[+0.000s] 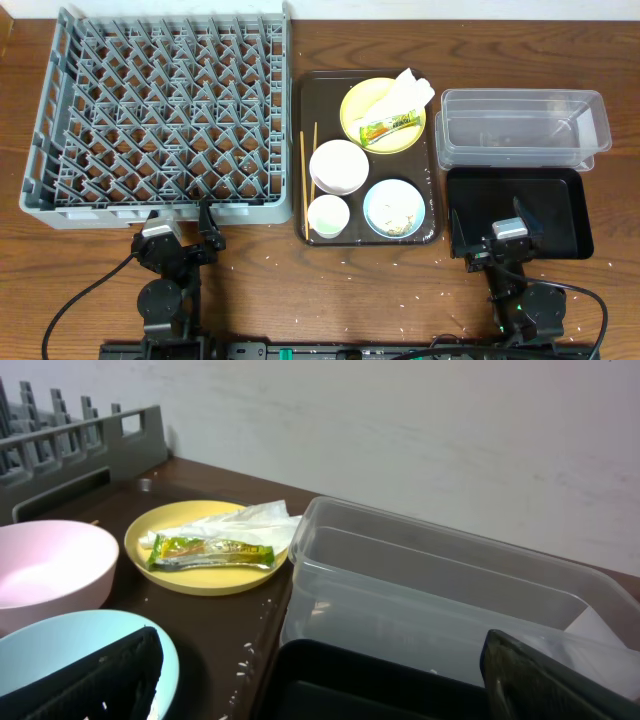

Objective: Sort waste into correct bins and load items into the dishwasher

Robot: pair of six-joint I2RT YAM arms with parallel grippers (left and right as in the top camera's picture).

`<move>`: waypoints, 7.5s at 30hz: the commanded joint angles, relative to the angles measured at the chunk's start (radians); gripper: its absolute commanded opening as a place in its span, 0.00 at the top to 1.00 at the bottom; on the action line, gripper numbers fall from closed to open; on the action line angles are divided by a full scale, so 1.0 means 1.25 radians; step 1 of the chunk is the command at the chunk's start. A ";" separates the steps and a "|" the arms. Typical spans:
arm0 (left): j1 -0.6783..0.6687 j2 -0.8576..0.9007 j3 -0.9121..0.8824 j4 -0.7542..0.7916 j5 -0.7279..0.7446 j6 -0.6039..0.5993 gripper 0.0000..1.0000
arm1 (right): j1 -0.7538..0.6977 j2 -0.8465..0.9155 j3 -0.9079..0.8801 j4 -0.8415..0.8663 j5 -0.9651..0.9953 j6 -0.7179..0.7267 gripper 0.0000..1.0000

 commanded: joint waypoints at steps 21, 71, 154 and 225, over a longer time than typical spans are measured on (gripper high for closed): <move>0.003 -0.005 -0.027 -0.012 -0.004 0.013 0.12 | 0.007 -0.007 -0.002 -0.003 0.005 0.014 0.01; 0.003 -0.005 -0.027 -0.012 -0.004 0.013 0.12 | 0.007 -0.007 -0.002 -0.003 0.005 0.014 0.01; 0.003 -0.004 -0.027 -0.012 -0.004 0.013 0.12 | 0.006 -0.007 -0.002 0.051 0.022 -0.016 0.01; 0.003 -0.004 -0.027 -0.012 -0.004 0.013 0.12 | 0.256 1.753 1.470 -0.586 0.159 0.915 0.06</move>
